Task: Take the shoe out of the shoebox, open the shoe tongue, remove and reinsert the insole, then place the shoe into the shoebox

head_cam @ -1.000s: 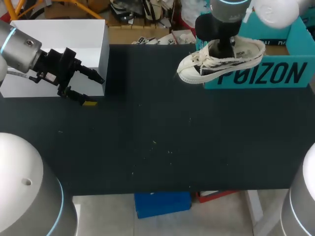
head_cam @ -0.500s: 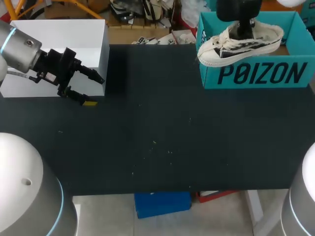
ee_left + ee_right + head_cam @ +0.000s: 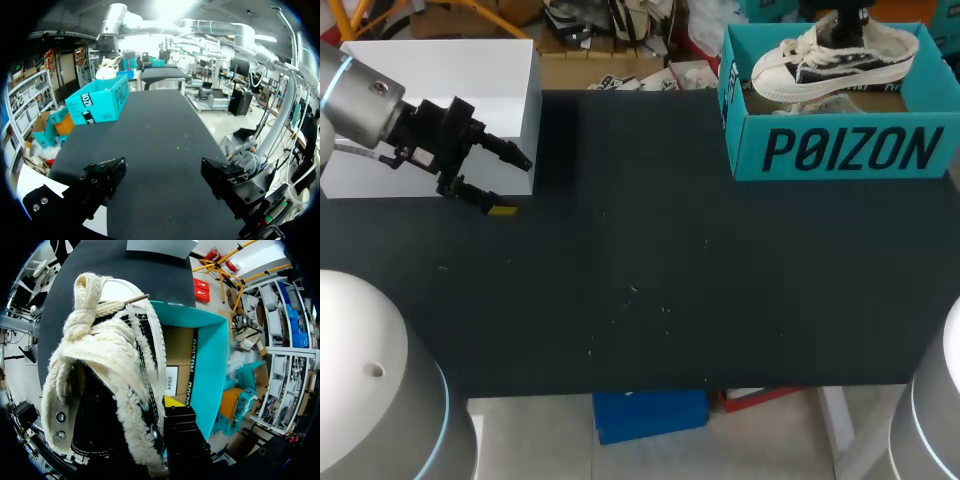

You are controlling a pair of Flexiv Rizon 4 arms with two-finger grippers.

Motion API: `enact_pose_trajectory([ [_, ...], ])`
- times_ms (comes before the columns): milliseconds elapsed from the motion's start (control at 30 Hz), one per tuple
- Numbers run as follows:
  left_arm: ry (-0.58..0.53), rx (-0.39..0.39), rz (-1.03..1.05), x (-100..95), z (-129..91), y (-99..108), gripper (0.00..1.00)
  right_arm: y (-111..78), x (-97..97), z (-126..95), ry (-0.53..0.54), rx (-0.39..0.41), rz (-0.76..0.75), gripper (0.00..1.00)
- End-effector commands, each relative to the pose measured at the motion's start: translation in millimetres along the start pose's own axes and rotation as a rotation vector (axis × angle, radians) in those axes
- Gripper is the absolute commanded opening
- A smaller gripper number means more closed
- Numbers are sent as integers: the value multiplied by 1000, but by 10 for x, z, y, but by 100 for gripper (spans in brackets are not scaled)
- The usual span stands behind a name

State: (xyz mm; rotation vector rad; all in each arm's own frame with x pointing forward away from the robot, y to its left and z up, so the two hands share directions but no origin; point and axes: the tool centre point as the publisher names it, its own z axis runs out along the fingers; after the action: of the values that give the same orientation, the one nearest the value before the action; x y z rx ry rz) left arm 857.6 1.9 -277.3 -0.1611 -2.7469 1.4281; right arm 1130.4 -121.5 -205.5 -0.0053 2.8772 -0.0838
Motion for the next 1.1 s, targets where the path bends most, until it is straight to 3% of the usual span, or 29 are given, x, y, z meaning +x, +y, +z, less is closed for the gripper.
enact_pose_trajectory([
  [33,3,-3,-1,1,-5,-1,100,-39,-292,90,62,16,27,0],
  [700,3,-3,-1,1,-5,-1,100,-31,-298,109,44,0,51,0],
  [1100,3,-3,-1,1,-5,-1,100,-395,-600,304,41,-32,34,0],
])
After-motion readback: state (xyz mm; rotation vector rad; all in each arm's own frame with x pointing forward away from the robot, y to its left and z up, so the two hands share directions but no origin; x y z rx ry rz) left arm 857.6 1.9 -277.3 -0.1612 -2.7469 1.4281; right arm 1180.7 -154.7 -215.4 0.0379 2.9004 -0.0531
